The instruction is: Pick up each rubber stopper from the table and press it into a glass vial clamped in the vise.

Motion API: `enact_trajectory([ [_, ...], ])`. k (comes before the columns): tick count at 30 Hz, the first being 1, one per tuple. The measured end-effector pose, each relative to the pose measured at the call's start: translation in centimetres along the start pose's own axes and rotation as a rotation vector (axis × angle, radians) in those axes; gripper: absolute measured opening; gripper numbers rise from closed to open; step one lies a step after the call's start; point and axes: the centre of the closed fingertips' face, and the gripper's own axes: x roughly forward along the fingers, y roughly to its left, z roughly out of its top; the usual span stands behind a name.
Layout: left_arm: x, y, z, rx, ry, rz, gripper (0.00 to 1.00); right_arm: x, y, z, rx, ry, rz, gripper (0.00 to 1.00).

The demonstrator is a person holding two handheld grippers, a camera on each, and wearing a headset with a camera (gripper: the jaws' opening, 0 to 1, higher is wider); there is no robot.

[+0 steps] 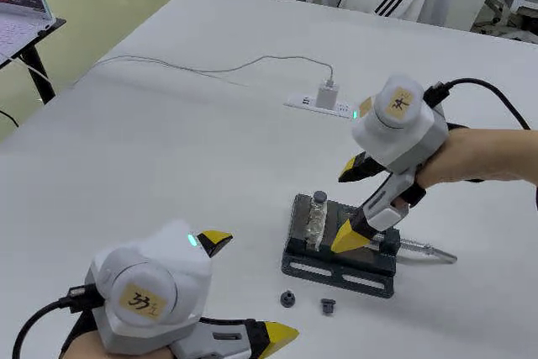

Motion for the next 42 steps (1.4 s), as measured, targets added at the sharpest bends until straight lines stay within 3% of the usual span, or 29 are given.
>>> enact_trajectory([
  [6,-0.3,-0.1,-0.2,0.005,0.004,-0.002,0.79,0.0,1.3,-0.7,0.002,-0.025,-0.023,0.79],
  [20,-0.7,-0.6,-0.5,0.018,0.005,-0.009,0.79,-1.0,3.0,-3.4,0.049,-0.068,-0.05,0.77],
  [28,-1.0,-1.0,-0.7,0.018,0.002,-0.011,0.79,-1.2,4.5,-4.5,0.08,-0.101,-0.068,0.72],
  [37,-1.0,-1.1,-0.8,0.011,0.0,-0.009,0.78,-0.8,5.2,-4.6,0.089,-0.143,-0.078,0.65],
  [42,-1.0,-1.3,-0.9,0.008,0.002,-0.008,0.78,-0.3,5.7,-4.4,0.056,-0.154,-0.07,0.58],
])
